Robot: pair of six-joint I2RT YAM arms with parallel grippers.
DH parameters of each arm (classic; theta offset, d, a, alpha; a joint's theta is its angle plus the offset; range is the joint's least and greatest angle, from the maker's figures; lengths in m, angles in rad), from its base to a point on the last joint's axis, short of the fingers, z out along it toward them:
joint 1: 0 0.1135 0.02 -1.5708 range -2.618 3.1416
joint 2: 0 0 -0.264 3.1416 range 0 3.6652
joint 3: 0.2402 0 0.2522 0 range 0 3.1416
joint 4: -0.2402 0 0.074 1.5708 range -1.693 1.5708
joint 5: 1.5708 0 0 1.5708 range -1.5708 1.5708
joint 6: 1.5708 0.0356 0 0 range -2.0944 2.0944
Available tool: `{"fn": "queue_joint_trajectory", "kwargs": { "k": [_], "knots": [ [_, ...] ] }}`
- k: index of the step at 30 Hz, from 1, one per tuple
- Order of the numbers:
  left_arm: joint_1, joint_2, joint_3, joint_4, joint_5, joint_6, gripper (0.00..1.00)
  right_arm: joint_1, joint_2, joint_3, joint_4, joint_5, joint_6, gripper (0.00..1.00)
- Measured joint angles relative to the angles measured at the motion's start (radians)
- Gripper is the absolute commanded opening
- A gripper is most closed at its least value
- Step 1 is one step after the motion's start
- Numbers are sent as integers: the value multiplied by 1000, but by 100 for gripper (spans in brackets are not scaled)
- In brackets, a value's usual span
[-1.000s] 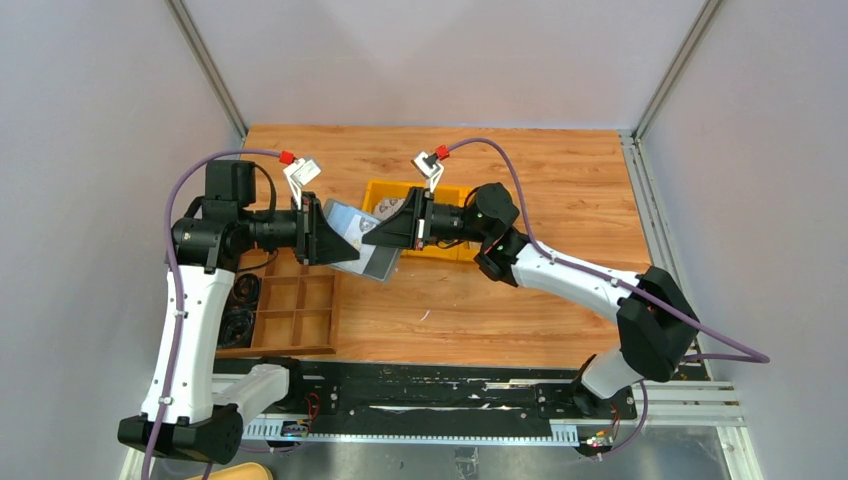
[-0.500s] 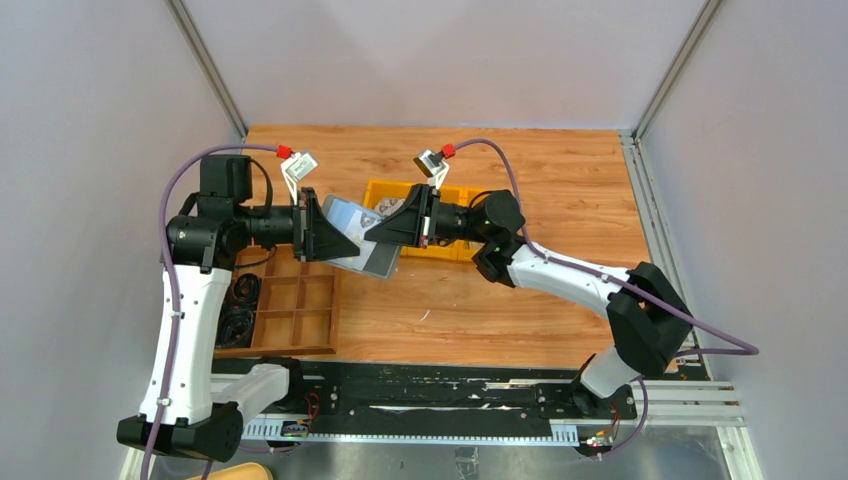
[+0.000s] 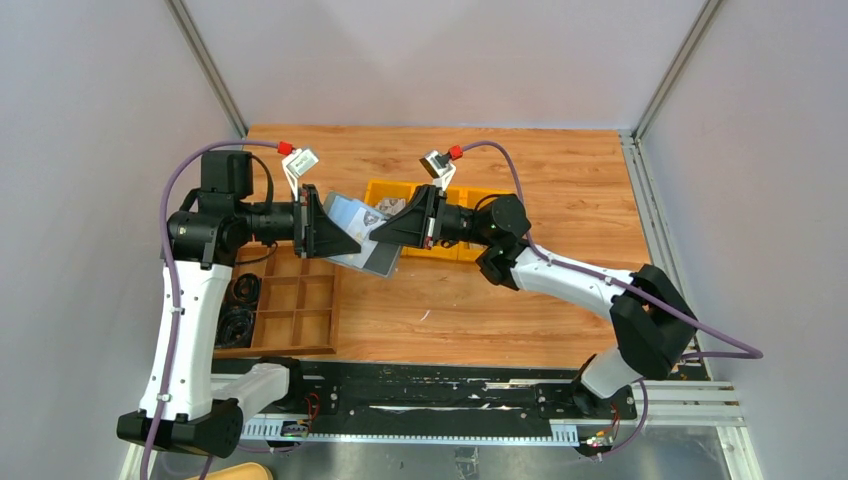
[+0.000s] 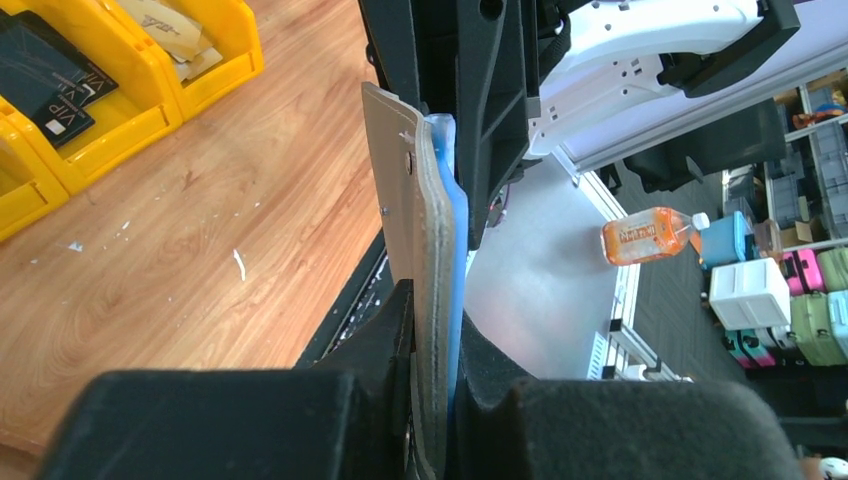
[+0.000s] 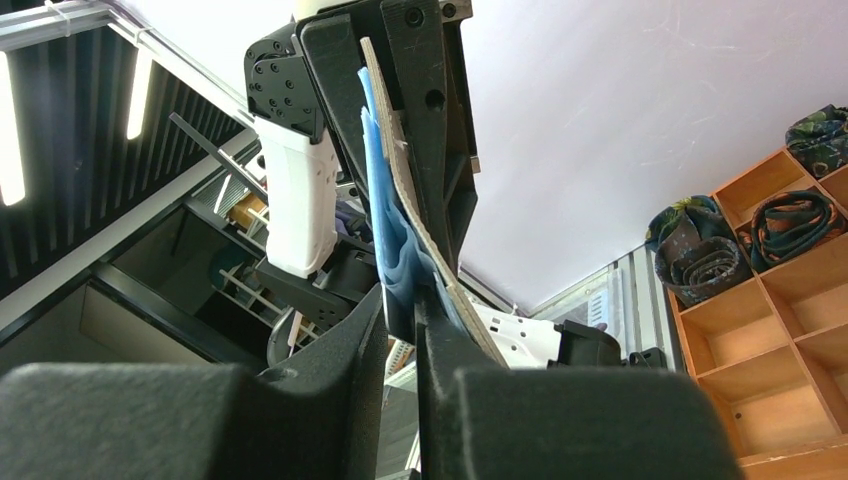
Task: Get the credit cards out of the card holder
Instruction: Remove the credit card from the card holder.
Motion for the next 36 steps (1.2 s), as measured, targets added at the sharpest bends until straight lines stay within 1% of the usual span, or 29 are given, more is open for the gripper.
{"fn": "queue_joint_trajectory", "kwargs": {
  "k": [1, 2, 3, 4, 6, 9, 12, 17, 20, 22, 23, 29, 32, 33, 34, 36],
  "knots": [
    [0, 0, 0, 0, -2, -1, 12, 0, 0, 0, 0, 0, 0, 14],
    [0, 0, 1, 0, -3, -1, 12, 0, 0, 0, 0, 0, -1, 6],
    [0, 0, 2, 0, -3, -2, 12, 0, 0, 0, 0, 0, -3, 2],
    [0, 0, 3, 0, -3, -3, 12, 0, -1, 0, -1, 0, -11, 0],
    [0, 0, 8, -2, -6, -8, 12, 0, -4, 0, -11, 1, -31, 0],
    [-2, 4, 14, -8, -19, -22, 12, 0, -31, 0, -71, 12, -84, 0],
    [-8, 12, 23, -10, -28, -34, 16, 0, -85, 0, -179, 25, -175, 0],
    [-13, 34, 39, -16, -21, -57, 18, -3, -175, -2, -354, 32, -320, 0],
    [-2, 39, 54, -10, -29, -66, 20, -21, -212, -21, -408, 21, -360, 0],
    [2, 40, 57, -2, -35, -71, 24, -33, -230, -32, -425, 12, -370, 0],
    [3, 40, 57, 0, -37, -72, 24, -35, -232, -34, -427, 7, -372, 0],
    [8, 41, 59, 1, -56, -70, 1, -52, -232, -34, -428, -38, -362, 0],
    [16, 41, 76, 2, -116, -57, 0, -111, -245, -40, -448, -80, -359, 0],
    [16, 41, 87, 0, -161, -48, 0, -142, -258, -45, -473, -93, -362, 0],
    [17, 40, 101, 2, -216, -36, 0, -187, -285, -54, -522, -105, -378, 0],
    [18, 39, 116, 4, -291, -15, 0, -238, -315, -54, -601, -108, -419, 0]
  ]
}}
